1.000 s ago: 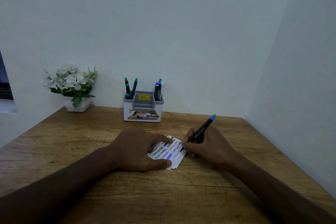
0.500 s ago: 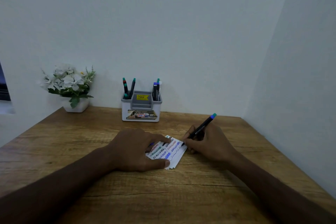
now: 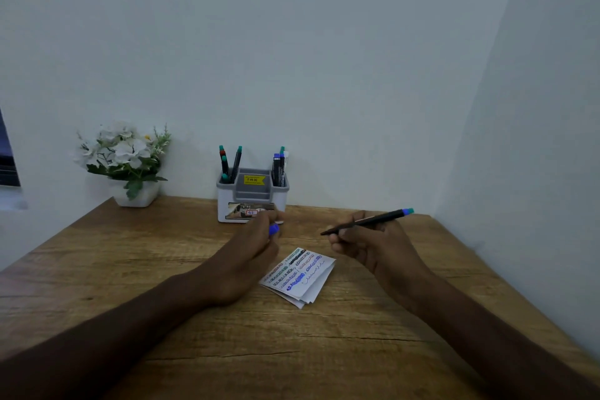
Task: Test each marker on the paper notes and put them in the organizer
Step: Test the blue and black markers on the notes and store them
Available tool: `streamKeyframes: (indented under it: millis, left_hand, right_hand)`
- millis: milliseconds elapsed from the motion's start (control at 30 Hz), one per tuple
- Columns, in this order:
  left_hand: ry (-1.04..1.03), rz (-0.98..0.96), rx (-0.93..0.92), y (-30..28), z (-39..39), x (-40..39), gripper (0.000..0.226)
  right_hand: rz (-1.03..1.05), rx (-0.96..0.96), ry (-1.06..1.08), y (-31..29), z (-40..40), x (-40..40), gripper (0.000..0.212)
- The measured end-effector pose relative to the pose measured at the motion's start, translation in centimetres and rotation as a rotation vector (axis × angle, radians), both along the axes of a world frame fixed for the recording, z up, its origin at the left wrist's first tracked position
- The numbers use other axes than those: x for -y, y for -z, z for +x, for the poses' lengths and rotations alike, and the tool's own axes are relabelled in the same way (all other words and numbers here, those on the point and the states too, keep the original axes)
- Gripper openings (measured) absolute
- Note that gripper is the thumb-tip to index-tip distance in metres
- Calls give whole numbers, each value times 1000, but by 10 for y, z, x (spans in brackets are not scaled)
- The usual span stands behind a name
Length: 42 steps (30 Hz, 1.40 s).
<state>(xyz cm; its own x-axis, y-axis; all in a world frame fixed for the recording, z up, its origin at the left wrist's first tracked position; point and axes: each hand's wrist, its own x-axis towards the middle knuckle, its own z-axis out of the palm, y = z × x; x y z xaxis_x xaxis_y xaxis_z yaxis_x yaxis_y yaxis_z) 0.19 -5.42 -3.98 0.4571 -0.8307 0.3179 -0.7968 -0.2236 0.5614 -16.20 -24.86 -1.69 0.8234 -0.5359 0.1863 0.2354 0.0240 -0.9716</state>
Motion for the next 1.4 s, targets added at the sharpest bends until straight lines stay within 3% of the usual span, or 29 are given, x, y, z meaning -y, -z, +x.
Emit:
streamKeyframes:
  millis: [100,167,433,967,1233,1400]
  left_hand:
    - [52,13,58,2,1,-3,28]
    - [65,-10,84,0,1,-3,25]
    - [77,6,134,-2,-2,-1,32]
    - [115,-46,86,2,0,1,36]
    - [181,-41,226,3,-1,1,37]
    - [168,-167,278,5,-2,2,31]
  right_hand:
    - [154,18,-59,-2,1,-6,34]
    - [140,23,-69,-2,0,-9,37]
    - [-96,69,50,2,0,-12,6]
    - [-154,57,52,3,-1,-12,11]
    - [-524,-105,53,3,-5,-15,7]
    - [-665,-42,71,6,-3,-20,15]
